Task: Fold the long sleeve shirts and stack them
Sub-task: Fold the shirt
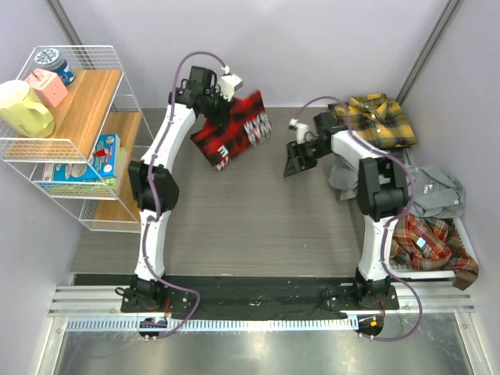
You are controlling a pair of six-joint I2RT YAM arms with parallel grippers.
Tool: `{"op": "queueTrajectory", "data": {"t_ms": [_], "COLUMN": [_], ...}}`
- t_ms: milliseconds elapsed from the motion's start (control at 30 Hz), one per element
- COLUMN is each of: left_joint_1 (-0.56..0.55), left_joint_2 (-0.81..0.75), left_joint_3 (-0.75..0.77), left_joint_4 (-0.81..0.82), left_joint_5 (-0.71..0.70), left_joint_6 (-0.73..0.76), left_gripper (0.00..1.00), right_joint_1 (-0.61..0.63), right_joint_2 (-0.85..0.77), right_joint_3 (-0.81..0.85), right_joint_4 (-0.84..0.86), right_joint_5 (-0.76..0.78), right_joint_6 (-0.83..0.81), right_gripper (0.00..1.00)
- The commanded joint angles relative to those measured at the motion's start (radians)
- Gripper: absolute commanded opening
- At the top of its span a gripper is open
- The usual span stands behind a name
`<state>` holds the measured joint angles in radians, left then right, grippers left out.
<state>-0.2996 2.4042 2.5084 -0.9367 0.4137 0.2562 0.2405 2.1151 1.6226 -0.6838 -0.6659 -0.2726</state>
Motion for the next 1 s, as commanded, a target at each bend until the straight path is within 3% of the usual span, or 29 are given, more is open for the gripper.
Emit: {"op": "queueTrajectory", "data": {"t_ms": [0,33,133,267,433,667,733,933,967], "left_joint_1": [-0.113,-0.168,-0.266,-0.37,-0.51,-0.625,-0.627,-0.553,-0.535], "left_joint_2": [-0.31,-0.392,-0.453,-0.441,-0.372,-0.317,-0.338,-0.499,-0.51], "left_joint_3": [-0.348,-0.426,-0.653,-0.83,-0.948,-0.872,-0.87,-0.836,-0.824], "left_joint_4": [0.206,0.255,0.332,0.345,0.329,0.24,0.166,0.041,0.023], "left_joint_5": [-0.254,-0.274,-0.326,-0.355,-0.368,-0.264,-0.215,-0.037,-0.007], "left_joint_6": [0.494,0.555,0.734,0.793,0.701,0.509,0.503,0.419,0.394], "left_gripper": [0.0,0.0,0.0,0.01,0.03,0.09,0.28,0.62,0.75], "right_joint_1": [-0.089,-0.098,-0.145,-0.187,-0.21,-0.228,-0.256,-0.25,-0.244], "right_joint_2": [-0.128,-0.142,-0.144,-0.148,-0.187,-0.222,-0.228,-0.234,-0.234], "right_joint_3": [-0.085,-0.098,-0.142,-0.178,-0.225,-0.268,-0.251,-0.179,-0.169], "right_joint_4": [0.067,0.079,0.096,0.098,0.078,0.012,-0.023,-0.069,-0.071], "right_joint_5": [-0.05,-0.052,-0.069,-0.089,-0.086,-0.092,-0.098,-0.153,-0.168], "right_joint_6": [0.145,0.156,0.205,0.237,0.211,0.155,0.124,0.058,0.052], "right_gripper": [0.61,0.61,0.61,0.61,0.61,0.61,0.62,0.62,0.62]}}
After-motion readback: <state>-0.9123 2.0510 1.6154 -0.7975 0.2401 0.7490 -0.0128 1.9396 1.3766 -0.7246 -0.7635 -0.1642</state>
